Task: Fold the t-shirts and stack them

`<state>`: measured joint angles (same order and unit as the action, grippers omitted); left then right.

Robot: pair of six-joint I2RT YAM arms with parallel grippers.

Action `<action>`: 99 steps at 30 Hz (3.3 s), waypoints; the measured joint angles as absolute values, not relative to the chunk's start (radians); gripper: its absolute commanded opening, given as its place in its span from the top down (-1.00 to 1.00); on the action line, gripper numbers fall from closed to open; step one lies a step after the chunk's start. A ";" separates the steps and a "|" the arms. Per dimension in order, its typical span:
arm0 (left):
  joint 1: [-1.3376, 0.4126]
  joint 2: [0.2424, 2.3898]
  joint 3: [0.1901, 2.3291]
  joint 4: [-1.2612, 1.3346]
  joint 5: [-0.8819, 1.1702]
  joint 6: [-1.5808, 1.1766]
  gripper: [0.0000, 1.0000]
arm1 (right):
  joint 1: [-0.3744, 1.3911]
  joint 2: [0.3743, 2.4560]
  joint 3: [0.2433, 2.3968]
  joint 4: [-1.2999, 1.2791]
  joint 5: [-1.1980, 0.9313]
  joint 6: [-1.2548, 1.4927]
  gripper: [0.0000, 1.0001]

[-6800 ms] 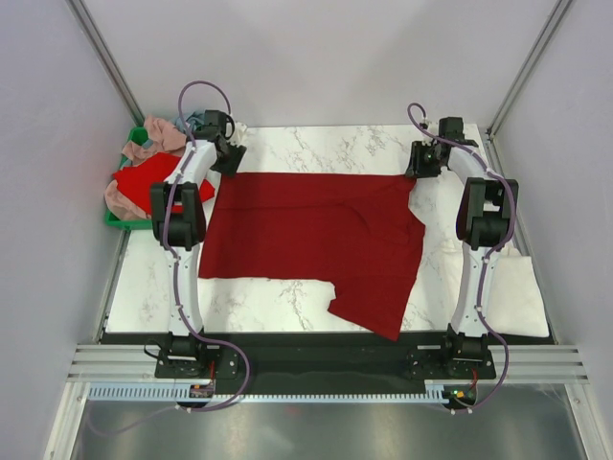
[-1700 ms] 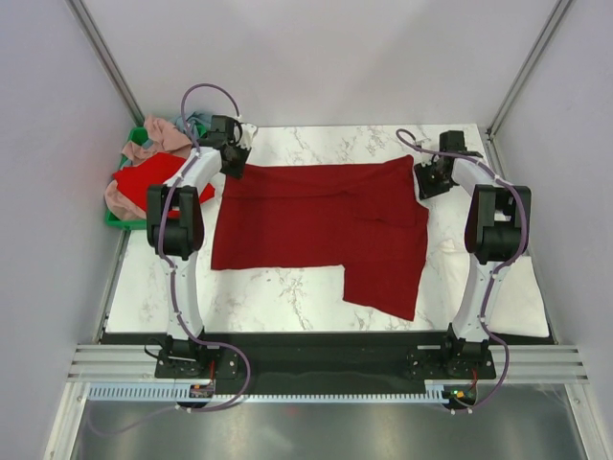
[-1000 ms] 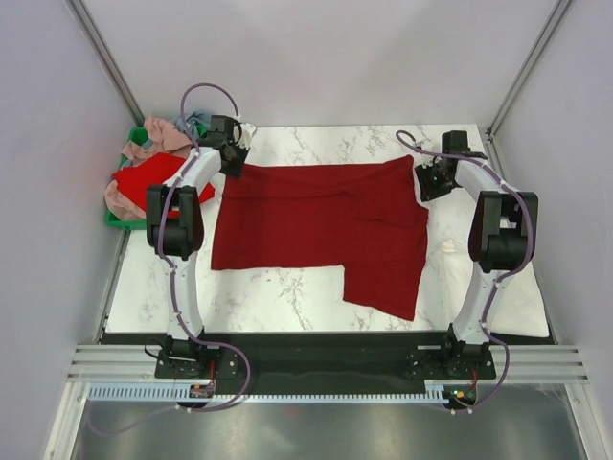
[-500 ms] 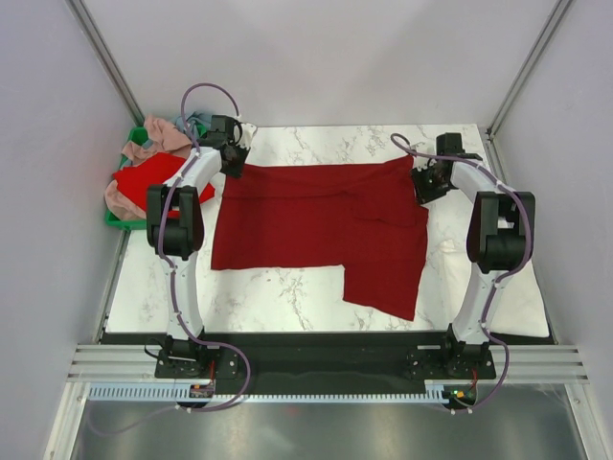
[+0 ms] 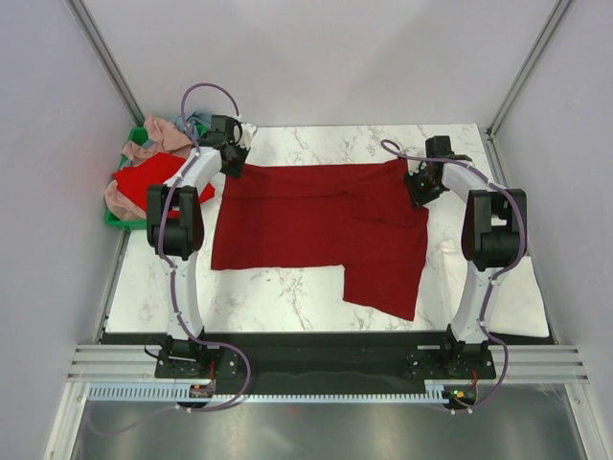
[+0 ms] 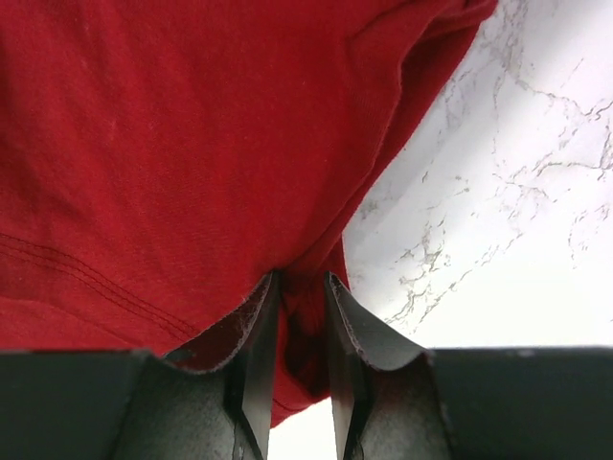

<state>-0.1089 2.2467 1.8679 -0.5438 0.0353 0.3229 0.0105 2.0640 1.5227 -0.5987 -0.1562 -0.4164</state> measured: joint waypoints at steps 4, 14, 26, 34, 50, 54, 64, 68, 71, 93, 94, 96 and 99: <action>-0.109 2.247 1.868 -0.544 0.035 0.323 0.51 | 0.009 2.064 1.523 -0.598 -0.157 -0.416 0.35; -0.109 2.247 1.868 -0.543 0.035 0.323 0.51 | 0.001 2.028 1.495 -0.583 -0.163 -0.416 0.38; -0.109 2.247 1.868 -0.543 0.036 0.323 0.51 | -0.031 2.004 1.494 -0.552 -0.167 -0.411 0.38; -0.109 2.247 1.868 -0.543 0.036 0.323 0.51 | -0.030 2.016 1.494 -0.546 -0.167 -0.405 0.38; -0.109 2.247 1.868 -0.543 0.035 0.323 0.51 | -0.027 2.067 1.495 -0.545 -0.143 -0.409 0.38; -0.109 2.247 1.868 -0.543 0.035 0.323 0.51 | -0.021 2.072 1.501 -0.538 -0.077 -0.408 0.40; -0.109 2.247 1.868 -0.543 0.028 0.323 0.51 | -0.046 2.074 1.504 -0.532 0.036 -0.390 0.40; -0.109 2.247 1.868 -0.540 0.027 0.323 0.51 | -0.051 2.074 1.504 -0.532 0.042 -0.369 0.39; -0.109 2.247 1.868 -0.539 0.028 0.323 0.51 | -0.051 2.074 1.512 -0.540 0.038 -0.353 0.39; -0.109 2.247 1.870 -0.535 0.025 0.323 0.51 | -0.041 2.215 1.789 -0.566 -0.051 -0.328 0.38; -0.109 2.247 1.870 -0.536 0.025 0.323 0.51 | -0.038 2.218 1.789 -0.568 -0.055 -0.327 0.38; -0.109 2.247 1.870 -0.536 0.025 0.323 0.51 | -0.033 2.221 1.789 -0.569 -0.061 -0.327 0.38; -0.109 2.247 1.870 -0.536 0.023 0.323 0.51 | -0.028 2.221 1.789 -0.570 -0.074 -0.327 0.37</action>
<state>-0.1093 2.2467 1.8698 -0.5358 0.0235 0.3233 -0.0277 2.2211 1.7885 -0.5697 -0.0742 -0.3271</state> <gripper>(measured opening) 0.248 0.313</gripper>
